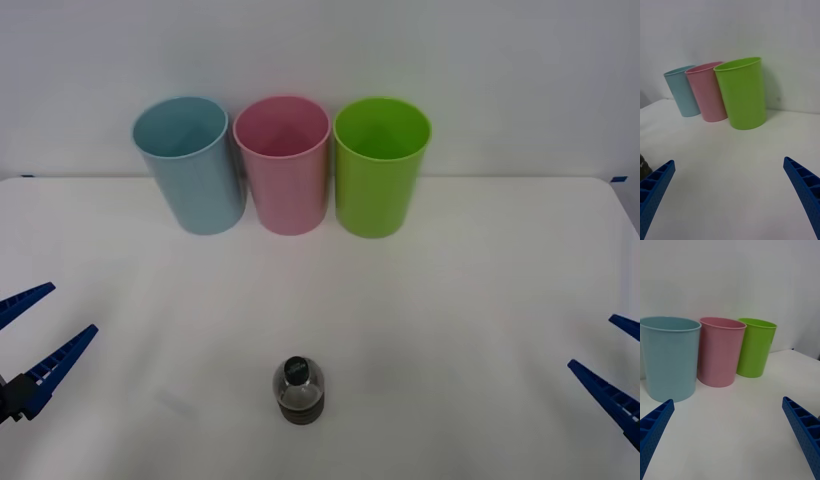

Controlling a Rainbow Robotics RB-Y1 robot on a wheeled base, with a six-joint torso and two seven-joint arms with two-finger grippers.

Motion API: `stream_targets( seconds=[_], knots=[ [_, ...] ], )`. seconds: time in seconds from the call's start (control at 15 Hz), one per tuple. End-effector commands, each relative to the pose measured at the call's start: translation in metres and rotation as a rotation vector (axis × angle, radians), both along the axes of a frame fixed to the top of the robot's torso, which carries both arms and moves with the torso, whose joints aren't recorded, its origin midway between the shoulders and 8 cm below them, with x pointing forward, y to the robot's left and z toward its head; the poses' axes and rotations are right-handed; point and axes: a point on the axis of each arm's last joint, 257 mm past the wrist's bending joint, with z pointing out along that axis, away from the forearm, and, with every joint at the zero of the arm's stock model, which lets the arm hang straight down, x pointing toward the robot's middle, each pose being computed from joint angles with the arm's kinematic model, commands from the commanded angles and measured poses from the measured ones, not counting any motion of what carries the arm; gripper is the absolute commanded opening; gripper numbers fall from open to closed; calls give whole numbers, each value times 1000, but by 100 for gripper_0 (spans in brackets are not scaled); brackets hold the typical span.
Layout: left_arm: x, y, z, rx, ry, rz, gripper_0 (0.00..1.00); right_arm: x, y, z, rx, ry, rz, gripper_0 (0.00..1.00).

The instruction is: Grasp the object on the table and drop it into the matching bin: aluminum can to the light blue bin, PET bottle to the pink bin.

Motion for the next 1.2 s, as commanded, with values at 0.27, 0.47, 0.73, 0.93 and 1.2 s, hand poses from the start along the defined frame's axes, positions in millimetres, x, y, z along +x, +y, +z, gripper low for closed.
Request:
stream_targets(
  seconds=[0.27, 0.47, 0.73, 0.93, 1.2],
  knots=[
    [0, 0, 0, 0, 0, 0, 100, -30, 27, -23, -3, 48, 177, 100],
    [0, 0, 0, 0, 0, 0, 100, -35, 44, -41, -54, 63, 241, 100],
    [0, 0, 0, 0, 0, 0, 100, -38, 75, -55, -80, 56, 325, 100],
    [0, 0, 0, 0, 0, 0, 100, -36, 96, -59, -88, 35, 372, 100],
    [0, 0, 0, 0, 0, 0, 100, -32, 128, -63, -91, 3, 435, 100]
  ],
)
